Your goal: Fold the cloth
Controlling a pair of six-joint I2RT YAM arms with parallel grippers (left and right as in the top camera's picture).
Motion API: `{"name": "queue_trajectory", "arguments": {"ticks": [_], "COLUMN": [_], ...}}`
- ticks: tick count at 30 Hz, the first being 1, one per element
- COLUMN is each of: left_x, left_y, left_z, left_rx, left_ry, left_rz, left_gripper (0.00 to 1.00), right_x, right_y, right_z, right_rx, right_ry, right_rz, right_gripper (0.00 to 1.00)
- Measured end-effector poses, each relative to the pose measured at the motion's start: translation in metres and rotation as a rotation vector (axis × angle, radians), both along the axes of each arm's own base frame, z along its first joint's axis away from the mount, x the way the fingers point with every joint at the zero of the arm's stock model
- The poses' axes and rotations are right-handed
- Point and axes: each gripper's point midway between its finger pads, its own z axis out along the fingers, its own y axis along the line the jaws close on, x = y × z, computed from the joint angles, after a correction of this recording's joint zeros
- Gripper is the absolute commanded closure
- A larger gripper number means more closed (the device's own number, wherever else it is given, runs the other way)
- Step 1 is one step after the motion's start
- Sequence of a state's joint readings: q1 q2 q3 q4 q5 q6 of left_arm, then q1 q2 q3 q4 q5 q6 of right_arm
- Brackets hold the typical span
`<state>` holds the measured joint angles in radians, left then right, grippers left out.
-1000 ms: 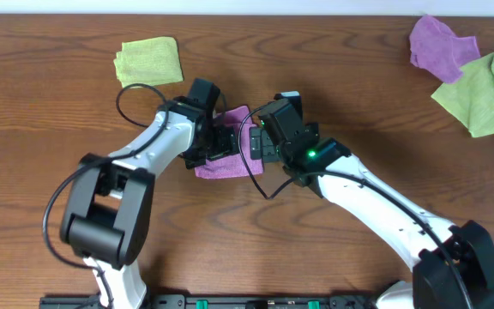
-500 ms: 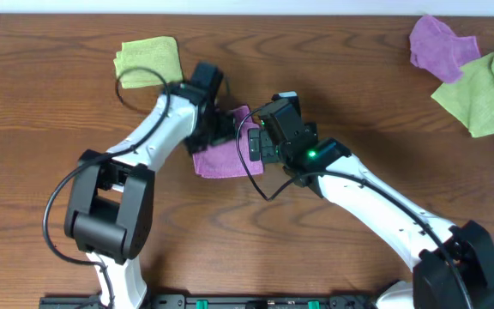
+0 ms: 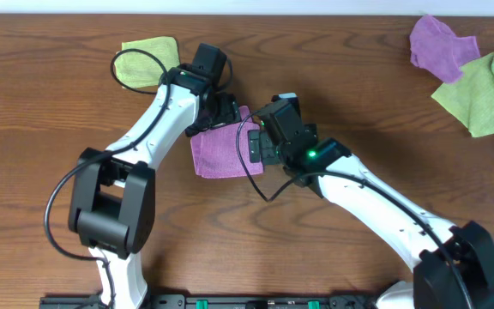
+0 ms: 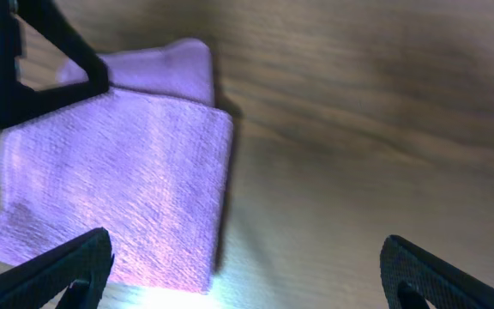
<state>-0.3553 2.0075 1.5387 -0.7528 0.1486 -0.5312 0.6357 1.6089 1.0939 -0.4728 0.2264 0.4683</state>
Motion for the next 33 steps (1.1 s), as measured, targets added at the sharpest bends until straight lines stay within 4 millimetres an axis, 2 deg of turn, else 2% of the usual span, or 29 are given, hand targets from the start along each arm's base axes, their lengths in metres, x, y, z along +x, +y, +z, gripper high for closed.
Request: {"name": "queue_trajectory", "arguments": {"ticks": [3, 5, 10, 13, 15, 19, 23, 25, 29, 33], "left_x": [-0.003, -0.007, -0.014, -0.022, -0.028, -0.035, -0.035, -0.033, -0.030, -0.030], "left_y": [0.005, 0.008, 0.015, 0.019, 0.021, 0.024, 0.024, 0.024, 0.023, 0.023], "left_z": [-0.012, -0.021, -0.027, -0.029, -0.029, -0.029, -0.023, -0.012, 0.009, 0.015], "left_rx": [0.032, 0.053, 0.092, 0.113, 0.124, 0.137, 0.139, 0.131, 0.116, 0.112], "left_ry": [0.030, 0.056, 0.089, 0.120, 0.144, 0.168, 0.152, 0.124, 0.074, 0.057], "left_rz": [-0.003, -0.005, -0.007, -0.026, -0.035, -0.056, -0.076, -0.080, -0.088, -0.097], "left_gripper": [0.18, 0.19, 0.22, 0.23, 0.25, 0.25, 0.24, 0.24, 0.23, 0.26], "right_x": [-0.008, -0.014, -0.038, -0.054, -0.062, -0.097, -0.136, -0.157, -0.177, -0.185], "right_y": [-0.021, -0.043, -0.108, -0.142, -0.152, -0.171, -0.186, -0.196, -0.213, -0.235], "right_z": [0.000, 0.004, 0.030, 0.055, 0.069, 0.088, 0.090, 0.087, 0.090, 0.087], "right_rx": [-0.052, -0.090, -0.157, -0.160, -0.144, -0.092, -0.045, -0.024, 0.034, 0.019], "right_ry": [0.030, 0.045, 0.088, 0.071, 0.036, -0.050, -0.117, -0.149, -0.263, -0.337], "right_rz": [-0.063, -0.123, -0.265, -0.327, -0.333, -0.329, -0.321, -0.330, -0.402, -0.520], "right_gripper": [0.01, 0.01, 0.01, 0.01, 0.01, 0.01, 0.01, 0.01, 0.01, 0.01]}}
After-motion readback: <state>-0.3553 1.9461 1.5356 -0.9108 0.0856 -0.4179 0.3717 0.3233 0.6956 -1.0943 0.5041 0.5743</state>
